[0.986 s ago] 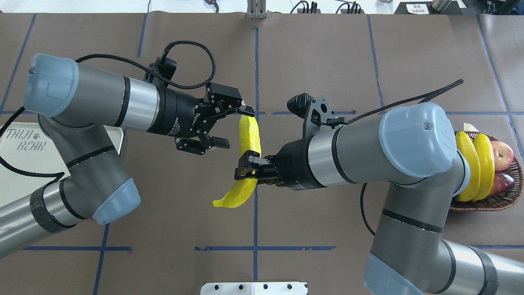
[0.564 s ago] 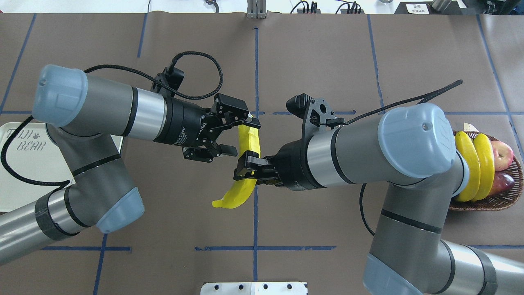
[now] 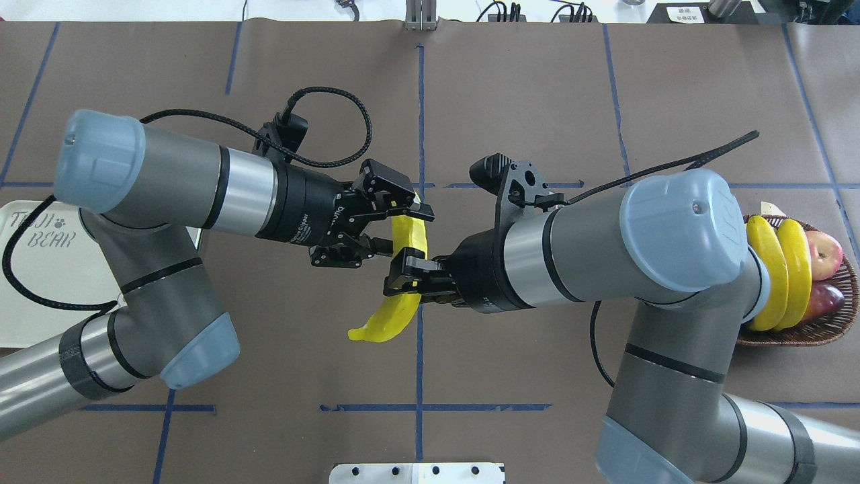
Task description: Transfer all bananas from basket to plate
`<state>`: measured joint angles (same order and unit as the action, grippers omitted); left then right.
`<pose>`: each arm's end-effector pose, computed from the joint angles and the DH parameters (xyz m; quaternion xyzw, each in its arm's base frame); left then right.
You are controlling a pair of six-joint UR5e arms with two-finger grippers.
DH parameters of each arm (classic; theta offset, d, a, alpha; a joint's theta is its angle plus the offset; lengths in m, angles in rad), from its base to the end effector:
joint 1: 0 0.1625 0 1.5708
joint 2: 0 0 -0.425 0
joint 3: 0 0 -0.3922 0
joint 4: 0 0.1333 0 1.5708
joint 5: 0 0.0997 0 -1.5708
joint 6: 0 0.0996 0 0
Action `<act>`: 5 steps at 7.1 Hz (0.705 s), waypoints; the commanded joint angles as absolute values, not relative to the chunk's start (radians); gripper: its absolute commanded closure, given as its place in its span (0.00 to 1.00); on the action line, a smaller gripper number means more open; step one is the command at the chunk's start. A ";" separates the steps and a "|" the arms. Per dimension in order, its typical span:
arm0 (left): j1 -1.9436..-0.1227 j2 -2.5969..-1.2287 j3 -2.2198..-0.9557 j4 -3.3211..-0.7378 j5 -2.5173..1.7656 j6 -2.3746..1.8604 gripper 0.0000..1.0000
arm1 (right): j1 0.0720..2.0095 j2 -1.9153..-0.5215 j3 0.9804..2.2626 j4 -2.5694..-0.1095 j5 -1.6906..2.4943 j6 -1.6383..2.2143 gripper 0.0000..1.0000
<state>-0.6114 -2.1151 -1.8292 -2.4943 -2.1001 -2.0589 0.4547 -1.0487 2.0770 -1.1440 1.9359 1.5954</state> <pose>0.4126 -0.3906 0.1322 -0.1245 0.7425 -0.1584 0.6388 -0.4228 -0.3155 0.1067 0.0071 -0.6679 0.0570 0.7421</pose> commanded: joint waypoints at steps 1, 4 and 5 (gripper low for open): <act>-0.611 -2.115 -1.832 -2.494 -2.100 -2.059 0.77 | 0.456 -1.049 2.077 -1.143 1.936 1.595 0.93; -0.611 -2.109 -1.833 -2.496 -2.102 -2.057 1.00 | 0.459 -1.048 2.085 -1.140 1.937 1.614 0.00; -0.611 -2.103 -1.835 -2.496 -2.105 -2.056 1.00 | 0.460 -1.049 2.089 -1.140 1.937 1.614 0.00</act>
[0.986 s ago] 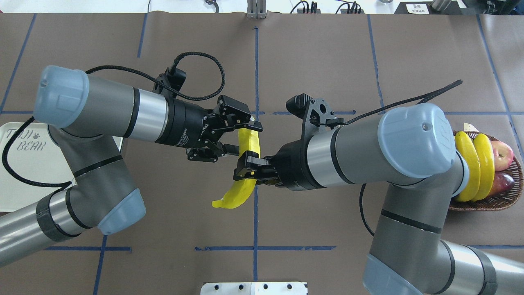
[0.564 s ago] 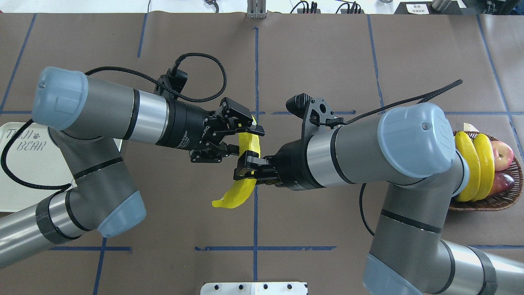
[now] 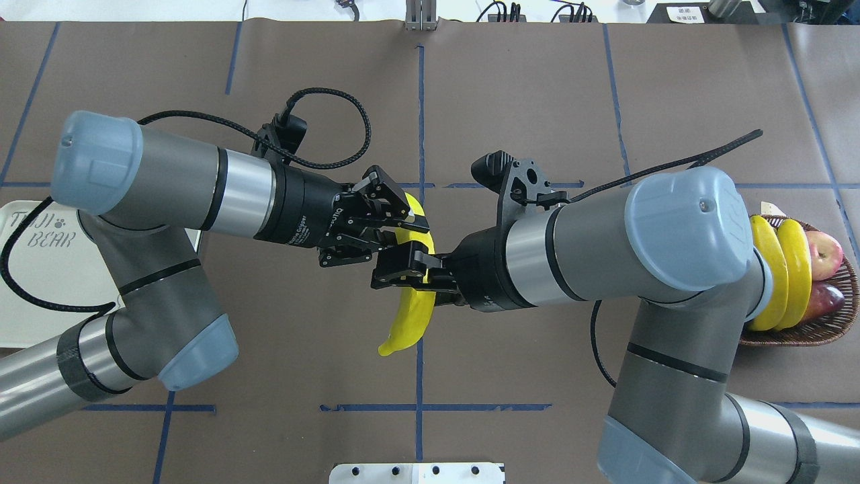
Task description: Transfer all bananas from basket to plate
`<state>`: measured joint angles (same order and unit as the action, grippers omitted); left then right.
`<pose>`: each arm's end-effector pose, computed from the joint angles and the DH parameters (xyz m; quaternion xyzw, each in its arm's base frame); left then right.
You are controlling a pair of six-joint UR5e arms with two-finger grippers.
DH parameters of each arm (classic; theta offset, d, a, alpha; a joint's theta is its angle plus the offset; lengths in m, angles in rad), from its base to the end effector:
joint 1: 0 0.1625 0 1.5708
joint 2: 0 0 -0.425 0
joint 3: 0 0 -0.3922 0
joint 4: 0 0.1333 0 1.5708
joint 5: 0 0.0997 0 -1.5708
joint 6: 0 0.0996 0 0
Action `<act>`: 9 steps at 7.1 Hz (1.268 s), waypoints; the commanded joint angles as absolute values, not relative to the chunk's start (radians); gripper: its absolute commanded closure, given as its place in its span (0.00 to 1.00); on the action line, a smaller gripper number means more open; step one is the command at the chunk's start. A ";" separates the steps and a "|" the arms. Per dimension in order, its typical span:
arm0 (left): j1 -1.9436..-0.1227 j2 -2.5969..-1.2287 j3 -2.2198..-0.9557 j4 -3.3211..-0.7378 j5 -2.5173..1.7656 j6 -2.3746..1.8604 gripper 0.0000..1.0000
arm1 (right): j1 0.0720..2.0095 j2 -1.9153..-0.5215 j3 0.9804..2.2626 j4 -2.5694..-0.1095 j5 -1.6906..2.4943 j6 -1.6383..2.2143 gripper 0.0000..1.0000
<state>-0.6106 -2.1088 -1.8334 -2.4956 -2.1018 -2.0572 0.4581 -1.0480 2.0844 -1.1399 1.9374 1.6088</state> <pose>0.4116 -0.3892 0.1342 -0.1248 0.7422 -0.1572 0.6395 -0.4185 -0.3152 0.1037 0.0049 -0.6721 0.0610 0.7379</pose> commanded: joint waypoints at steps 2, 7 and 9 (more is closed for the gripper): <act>-0.636 -2.085 -1.824 -2.488 -2.103 -2.037 1.00 | 0.483 -1.063 2.129 -1.144 1.954 1.611 0.00; -0.910 -1.643 -1.918 -2.045 -2.105 -1.279 1.00 | 0.632 -1.196 2.155 -1.158 1.959 1.521 0.00; -1.001 -1.510 -1.849 -2.040 -2.103 -1.062 1.00 | 0.658 -1.200 2.154 -1.250 1.957 1.456 0.00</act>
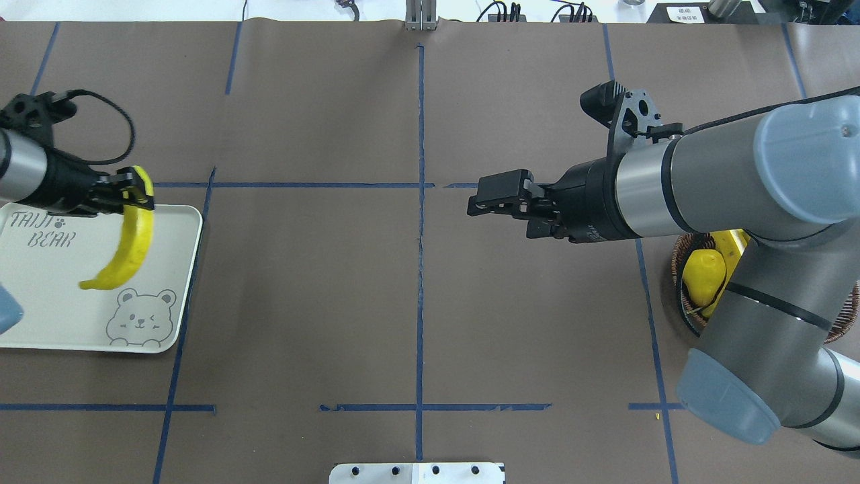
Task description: Transfer all bananas from basket to plate
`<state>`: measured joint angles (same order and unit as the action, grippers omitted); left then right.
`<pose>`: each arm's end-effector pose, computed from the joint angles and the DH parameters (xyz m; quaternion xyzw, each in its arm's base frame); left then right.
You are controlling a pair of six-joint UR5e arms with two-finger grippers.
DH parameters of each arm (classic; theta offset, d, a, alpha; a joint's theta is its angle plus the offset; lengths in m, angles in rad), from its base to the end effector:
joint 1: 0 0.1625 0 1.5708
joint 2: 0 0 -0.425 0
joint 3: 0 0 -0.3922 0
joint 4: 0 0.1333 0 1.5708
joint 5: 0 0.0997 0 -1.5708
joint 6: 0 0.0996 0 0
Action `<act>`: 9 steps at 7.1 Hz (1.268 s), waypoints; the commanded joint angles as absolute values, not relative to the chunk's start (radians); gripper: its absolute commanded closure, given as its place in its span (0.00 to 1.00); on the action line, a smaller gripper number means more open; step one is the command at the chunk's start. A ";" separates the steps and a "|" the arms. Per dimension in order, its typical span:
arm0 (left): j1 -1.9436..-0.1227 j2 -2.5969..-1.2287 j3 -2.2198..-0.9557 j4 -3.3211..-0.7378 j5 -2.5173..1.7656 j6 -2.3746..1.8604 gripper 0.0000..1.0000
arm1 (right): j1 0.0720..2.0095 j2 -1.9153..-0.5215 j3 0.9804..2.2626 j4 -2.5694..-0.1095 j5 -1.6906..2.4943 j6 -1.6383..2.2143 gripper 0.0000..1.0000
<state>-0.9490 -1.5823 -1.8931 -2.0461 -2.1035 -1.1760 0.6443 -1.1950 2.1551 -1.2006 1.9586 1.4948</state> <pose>0.2277 -0.4598 0.4460 0.0470 0.4478 -0.1430 0.8814 -0.3377 -0.3733 0.1617 0.0715 -0.6202 0.1023 0.7745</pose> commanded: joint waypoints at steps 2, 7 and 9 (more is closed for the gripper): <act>-1.009 -1.511 -1.716 -2.052 -2.102 -1.062 1.00 | 0.650 -1.198 2.149 -1.258 1.947 1.454 0.00; -1.011 -1.505 -1.602 -2.080 -2.100 -1.062 1.00 | 0.647 -1.195 2.143 -1.258 1.944 1.454 0.00; -1.011 -1.506 -1.537 -2.169 -2.100 -1.060 0.98 | 0.647 -1.193 2.143 -1.258 1.944 1.454 0.00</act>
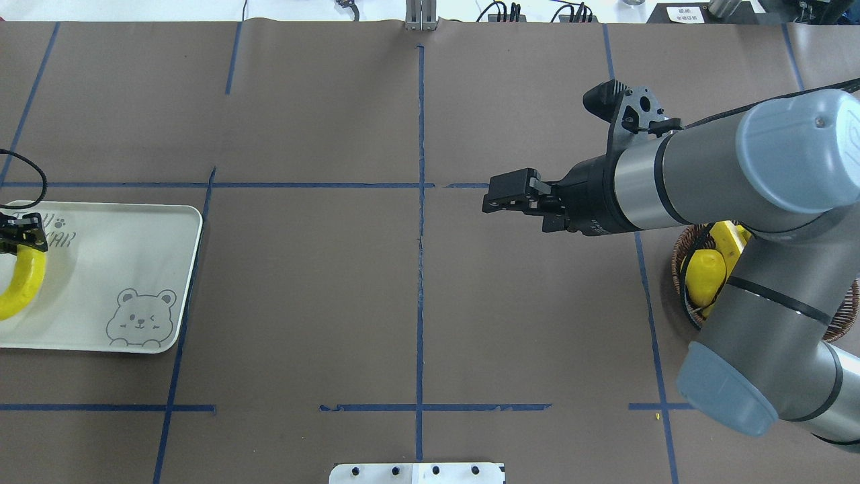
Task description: Transfer all bananas from basket to plate
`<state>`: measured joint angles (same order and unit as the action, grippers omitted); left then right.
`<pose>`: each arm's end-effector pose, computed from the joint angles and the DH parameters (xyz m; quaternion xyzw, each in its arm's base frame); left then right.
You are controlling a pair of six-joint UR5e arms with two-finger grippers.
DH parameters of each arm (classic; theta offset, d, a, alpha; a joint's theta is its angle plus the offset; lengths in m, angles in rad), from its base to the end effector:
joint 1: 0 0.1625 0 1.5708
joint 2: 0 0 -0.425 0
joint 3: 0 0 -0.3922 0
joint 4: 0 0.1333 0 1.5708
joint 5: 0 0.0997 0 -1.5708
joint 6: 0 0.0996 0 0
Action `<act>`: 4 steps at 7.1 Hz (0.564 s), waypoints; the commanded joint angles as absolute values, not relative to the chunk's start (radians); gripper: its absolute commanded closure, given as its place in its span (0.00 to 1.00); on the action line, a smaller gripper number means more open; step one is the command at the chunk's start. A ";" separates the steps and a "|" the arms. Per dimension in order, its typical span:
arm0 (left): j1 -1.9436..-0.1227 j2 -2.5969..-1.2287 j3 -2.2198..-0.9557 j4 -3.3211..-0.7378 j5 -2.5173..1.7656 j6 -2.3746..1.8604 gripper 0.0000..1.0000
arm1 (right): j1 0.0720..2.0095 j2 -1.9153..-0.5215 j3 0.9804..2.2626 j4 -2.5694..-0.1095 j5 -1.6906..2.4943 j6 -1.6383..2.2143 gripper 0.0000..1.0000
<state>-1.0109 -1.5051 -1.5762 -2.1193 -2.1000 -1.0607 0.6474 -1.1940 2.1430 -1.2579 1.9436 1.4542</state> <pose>0.1909 -0.4609 0.6394 -0.0231 0.3439 -0.1708 0.9230 -0.3431 -0.3811 0.1721 0.0772 -0.5937 0.1026 0.7944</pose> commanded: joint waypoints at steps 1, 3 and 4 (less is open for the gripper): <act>-1.014 -1.509 -1.511 -2.202 -2.100 -1.036 0.71 | 0.647 -1.193 2.143 -1.258 1.944 1.454 0.00; -1.073 -1.509 -1.519 -2.204 -2.109 -0.953 0.01 | 0.650 -1.193 2.141 -1.258 1.944 1.454 0.00; -1.135 -1.509 -1.525 -2.194 -2.129 -0.910 0.01 | 0.653 -1.195 2.141 -1.258 1.944 1.454 0.00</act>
<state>-1.0733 -1.5093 -1.5188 -2.1998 -2.1117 -0.9588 0.6502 -1.1936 2.1420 -1.2578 1.9435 1.4542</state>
